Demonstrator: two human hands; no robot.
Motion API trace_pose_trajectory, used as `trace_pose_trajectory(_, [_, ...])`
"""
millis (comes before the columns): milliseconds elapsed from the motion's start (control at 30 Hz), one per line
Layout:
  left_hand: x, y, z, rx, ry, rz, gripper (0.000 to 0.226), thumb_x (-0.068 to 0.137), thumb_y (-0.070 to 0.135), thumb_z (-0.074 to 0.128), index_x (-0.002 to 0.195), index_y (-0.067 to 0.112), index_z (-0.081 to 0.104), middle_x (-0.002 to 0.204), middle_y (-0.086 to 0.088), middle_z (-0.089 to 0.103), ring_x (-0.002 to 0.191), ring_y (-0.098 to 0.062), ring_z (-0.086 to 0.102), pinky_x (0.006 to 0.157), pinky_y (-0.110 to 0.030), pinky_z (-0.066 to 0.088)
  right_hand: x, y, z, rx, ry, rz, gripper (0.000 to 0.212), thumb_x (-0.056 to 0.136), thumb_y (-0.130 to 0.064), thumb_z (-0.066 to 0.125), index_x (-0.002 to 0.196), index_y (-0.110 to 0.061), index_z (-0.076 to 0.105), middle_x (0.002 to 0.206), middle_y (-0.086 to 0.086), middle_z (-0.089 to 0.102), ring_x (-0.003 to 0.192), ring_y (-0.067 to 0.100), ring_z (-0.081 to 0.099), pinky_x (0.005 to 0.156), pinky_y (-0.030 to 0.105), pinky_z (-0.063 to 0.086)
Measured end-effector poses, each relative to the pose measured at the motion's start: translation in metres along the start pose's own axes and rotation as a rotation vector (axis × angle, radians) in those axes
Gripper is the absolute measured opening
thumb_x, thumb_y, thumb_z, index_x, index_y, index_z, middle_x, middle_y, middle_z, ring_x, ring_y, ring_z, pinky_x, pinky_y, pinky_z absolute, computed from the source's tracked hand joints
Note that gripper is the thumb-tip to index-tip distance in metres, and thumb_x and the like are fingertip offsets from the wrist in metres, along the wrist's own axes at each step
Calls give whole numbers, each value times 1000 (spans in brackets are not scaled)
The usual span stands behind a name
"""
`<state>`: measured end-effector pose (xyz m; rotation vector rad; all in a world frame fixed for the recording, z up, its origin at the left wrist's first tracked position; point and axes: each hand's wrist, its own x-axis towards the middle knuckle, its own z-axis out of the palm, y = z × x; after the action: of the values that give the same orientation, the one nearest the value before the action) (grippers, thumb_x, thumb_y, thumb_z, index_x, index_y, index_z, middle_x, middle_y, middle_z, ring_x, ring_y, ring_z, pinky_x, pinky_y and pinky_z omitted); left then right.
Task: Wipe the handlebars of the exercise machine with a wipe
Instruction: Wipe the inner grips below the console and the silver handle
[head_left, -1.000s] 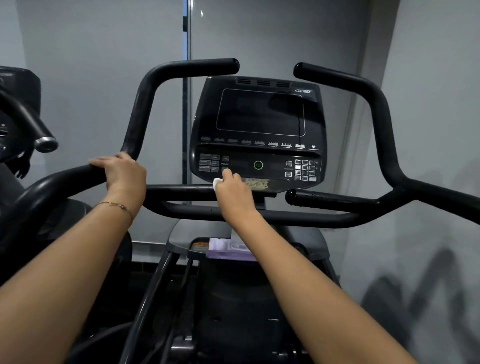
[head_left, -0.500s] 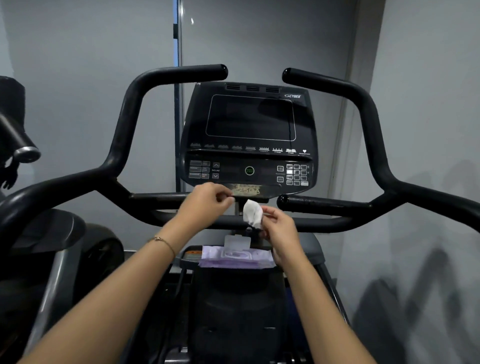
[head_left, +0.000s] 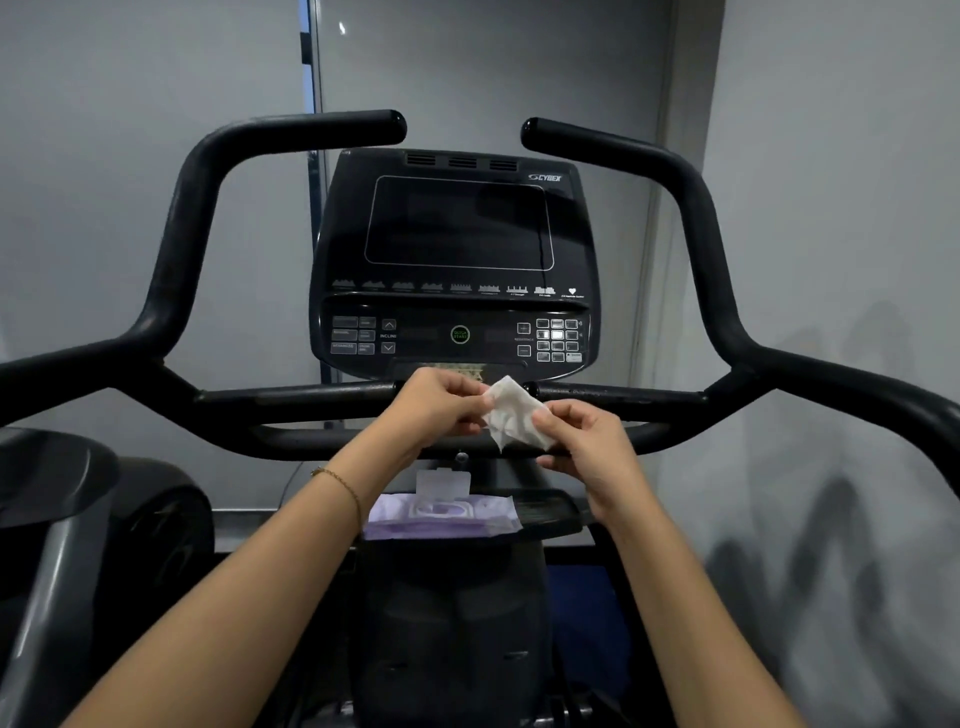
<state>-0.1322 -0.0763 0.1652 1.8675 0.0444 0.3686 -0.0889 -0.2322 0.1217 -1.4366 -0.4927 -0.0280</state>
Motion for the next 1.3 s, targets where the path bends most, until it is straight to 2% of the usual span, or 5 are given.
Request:
trace_pose_trajectory(267, [8,-3,19,35,-67,-100,11,87,3,58,77,5,62,66,-5,59,46,-6,53,56,-18,54,-12,22,-2,-495,246,-388,20,84,-26,65,101,-26,55,100,-11,57,97,4,53,81,17,43])
trace_pose_trajectory(467, [0,0,35,49,-240,-77,9,88,10,63,79,8,64,60,1,66,52,-3,61,52,-13,52,-25,37,-1,-362,217,-428,20,88,-15,61,106,-21,66,101,-3,64,91,0,60,75,9,46])
trace_pose_trajectory(667, [30,-6,34,340,143,186,28,85,15,68,112,12,66,93,1,66,84,-11,61,81,-25,51,7,-9,-29,-410,456,-501,28,91,-6,56,119,-7,61,103,2,49,80,-7,49,71,-3,37])
trace_pose_trajectory(900, [47,-15,49,422,152,258,41,82,20,71,121,12,63,113,-4,68,104,-14,62,91,-27,48,41,5,-12,-960,319,-489,23,93,-8,51,110,-5,65,107,9,59,100,23,55,78,24,41])
trace_pose_trajectory(1300, [53,-5,35,561,34,300,32,80,19,73,111,12,68,102,-4,68,91,-15,63,82,-28,51,38,12,-18,-908,297,-443,29,97,-8,44,120,-6,61,104,4,48,87,15,51,78,17,35])
